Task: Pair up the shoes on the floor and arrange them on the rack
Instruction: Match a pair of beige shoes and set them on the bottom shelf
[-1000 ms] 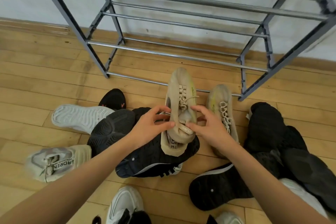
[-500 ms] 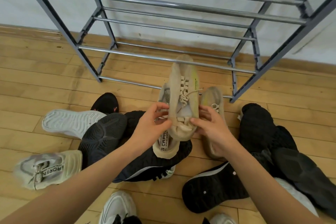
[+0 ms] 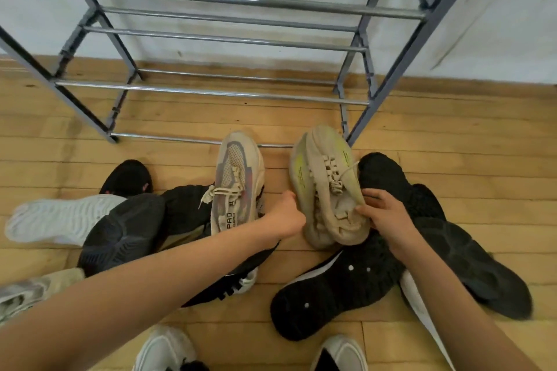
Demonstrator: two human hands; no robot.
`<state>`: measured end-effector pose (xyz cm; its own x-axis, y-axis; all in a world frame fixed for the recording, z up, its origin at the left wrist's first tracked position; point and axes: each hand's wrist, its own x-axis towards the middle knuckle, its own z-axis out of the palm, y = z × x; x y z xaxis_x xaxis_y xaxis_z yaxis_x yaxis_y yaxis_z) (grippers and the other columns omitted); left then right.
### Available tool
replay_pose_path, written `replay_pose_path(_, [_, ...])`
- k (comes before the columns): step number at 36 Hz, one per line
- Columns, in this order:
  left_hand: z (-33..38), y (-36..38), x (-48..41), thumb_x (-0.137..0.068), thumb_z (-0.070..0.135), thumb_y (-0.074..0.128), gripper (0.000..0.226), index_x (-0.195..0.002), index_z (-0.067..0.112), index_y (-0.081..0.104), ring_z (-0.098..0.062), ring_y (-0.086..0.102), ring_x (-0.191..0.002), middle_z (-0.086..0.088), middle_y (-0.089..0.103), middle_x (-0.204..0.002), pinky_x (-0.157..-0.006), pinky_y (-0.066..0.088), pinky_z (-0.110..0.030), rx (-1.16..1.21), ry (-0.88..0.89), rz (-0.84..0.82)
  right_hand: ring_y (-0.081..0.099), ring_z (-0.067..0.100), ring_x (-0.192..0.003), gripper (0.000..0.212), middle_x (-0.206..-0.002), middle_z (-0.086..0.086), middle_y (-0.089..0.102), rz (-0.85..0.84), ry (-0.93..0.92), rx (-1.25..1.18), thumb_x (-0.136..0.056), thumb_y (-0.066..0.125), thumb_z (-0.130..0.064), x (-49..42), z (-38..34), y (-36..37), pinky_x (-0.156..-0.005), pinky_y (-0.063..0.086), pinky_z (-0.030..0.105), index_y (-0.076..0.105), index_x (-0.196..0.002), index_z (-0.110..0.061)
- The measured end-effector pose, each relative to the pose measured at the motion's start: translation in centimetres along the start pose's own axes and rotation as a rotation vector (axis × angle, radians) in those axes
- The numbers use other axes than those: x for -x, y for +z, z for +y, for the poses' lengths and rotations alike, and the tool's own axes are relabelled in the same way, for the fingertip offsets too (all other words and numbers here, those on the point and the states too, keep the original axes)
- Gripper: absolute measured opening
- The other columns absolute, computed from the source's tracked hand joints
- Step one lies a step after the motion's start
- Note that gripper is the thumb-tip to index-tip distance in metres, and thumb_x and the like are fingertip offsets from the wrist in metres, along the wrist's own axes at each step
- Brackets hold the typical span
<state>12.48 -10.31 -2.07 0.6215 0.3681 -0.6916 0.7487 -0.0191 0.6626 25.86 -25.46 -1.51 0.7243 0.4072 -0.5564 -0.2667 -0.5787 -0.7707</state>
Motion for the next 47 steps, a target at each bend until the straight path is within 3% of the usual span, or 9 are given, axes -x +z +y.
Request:
replay_pose_path(3, [0.3,1.0,-1.2,-0.095,0.014,0.045,0.052,-0.142,0.011,0.024,-0.024,0.046,-0.12,-0.01,0.041,-0.14,-0.098,0.043,-0.033,0.036,-0.07,0.01,0.058,0.023,-0.111,0.047,-0.124,0.01,0.06,0.002,0.012,0.003,-0.084,0.068,-0.013,-0.4,0.6,-0.5,-0.096,0.049,0.043,0.051,-0.129,-0.01])
replay_pose_path(8, [0.9,2.5,-2.5,-0.097,0.008,0.038,0.052,-0.146,0.007,0.021,-0.028,0.036,-0.133,-0.012,0.035,-0.148,-0.113,0.03,-0.037,0.112,-0.157,-0.01,0.059,0.022,-0.111,0.062,-0.125,0.008,0.059,-0.045,0.018,0.044,-0.079,0.075,-0.021,-1.1,1.0,-1.2,-0.097,0.049,0.043,0.048,-0.134,-0.009])
replay_pose_path(14, [0.9,3.0,-4.0,-0.08,-0.013,0.055,0.058,-0.135,-0.004,0.038,-0.037,0.055,-0.117,-0.024,0.052,-0.132,-0.097,0.049,-0.046,0.261,-0.182,0.019,0.06,0.018,-0.108,0.044,-0.115,0.004,0.065,-0.054,0.01,0.102,-0.084,0.068,-0.031,-1.2,1.3,-1.4,-0.097,0.049,0.04,0.059,-0.123,-0.011])
replay_pose_path(18, [0.3,3.1,-3.7,-0.082,-0.006,0.058,0.055,-0.13,0.004,0.035,-0.034,0.053,-0.114,-0.019,0.053,-0.125,-0.092,0.05,-0.047,0.366,-0.227,0.025,0.061,0.013,-0.1,0.037,-0.108,-0.001,0.065,-0.118,0.003,0.105,-0.085,0.067,-0.03,-1.0,0.9,-1.7,-0.088,0.052,0.034,0.058,-0.12,-0.019])
replay_pose_path(23, [0.5,1.6,-2.4,-0.081,0.002,0.063,0.052,-0.125,0.013,0.037,-0.029,0.058,-0.107,-0.006,0.054,-0.108,-0.071,0.057,-0.043,0.481,-0.142,-0.025,0.067,0.017,-0.095,0.033,-0.104,0.003,0.07,-0.229,0.01,-0.057,-0.086,0.066,-0.018,-0.6,0.2,-2.4,-0.075,0.057,0.03,0.06,-0.118,-0.022])
replay_pose_path(29, [0.8,-1.8,-0.5,-0.082,0.006,0.064,0.043,-0.118,0.013,0.041,-0.029,0.059,-0.105,-0.009,0.056,-0.113,-0.09,0.051,-0.054,0.512,-0.034,0.089,0.068,0.018,-0.101,0.031,-0.11,0.002,0.071,-0.428,0.051,-0.258,-0.084,0.067,-0.022,-0.1,-0.5,-2.3,-0.077,0.058,0.042,0.065,-0.114,-0.03])
replay_pose_path(35, [0.5,-4.6,1.3,-0.085,0.004,0.059,0.047,-0.127,0.016,0.041,-0.02,0.061,-0.094,-0.002,0.056,-0.107,-0.076,0.056,-0.043,0.591,0.052,0.218,0.07,0.02,-0.094,0.028,-0.11,0.001,0.071,-0.465,-0.074,-0.33,-0.078,0.069,-0.019,0.6,-2.5,0.8,-0.069,0.059,0.04,0.073,-0.097,-0.039])
replay_pose_path(39, [0.2,-6.9,2.3,-0.083,-0.001,0.055,0.038,-0.114,0.019,0.049,-0.018,0.062,-0.088,-0.007,0.061,-0.106,-0.064,0.051,-0.033,0.793,0.065,0.267,0.068,0.023,-0.101,0.036,-0.115,0.002,0.069,-0.469,-0.124,-0.399,-0.079,0.068,-0.02,0.6,-3.6,2.6,-0.07,0.058,0.039,0.067,-0.113,-0.032])
replay_pose_path(47, [-1.4,-12.9,2.9,-0.083,-0.002,0.047,0.041,-0.121,0.013,0.049,-0.018,0.061,-0.08,-0.006,0.063,-0.096,-0.055,0.052,-0.034,0.893,0.03,0.37,0.068,0.02,-0.099,0.039,-0.11,0.0,0.072,-0.361,-0.127,-0.399,-0.088,0.062,-0.013,-0.4,-5.4,6.2,-0.068,0.058,0.037,0.059,-0.124,-0.028])
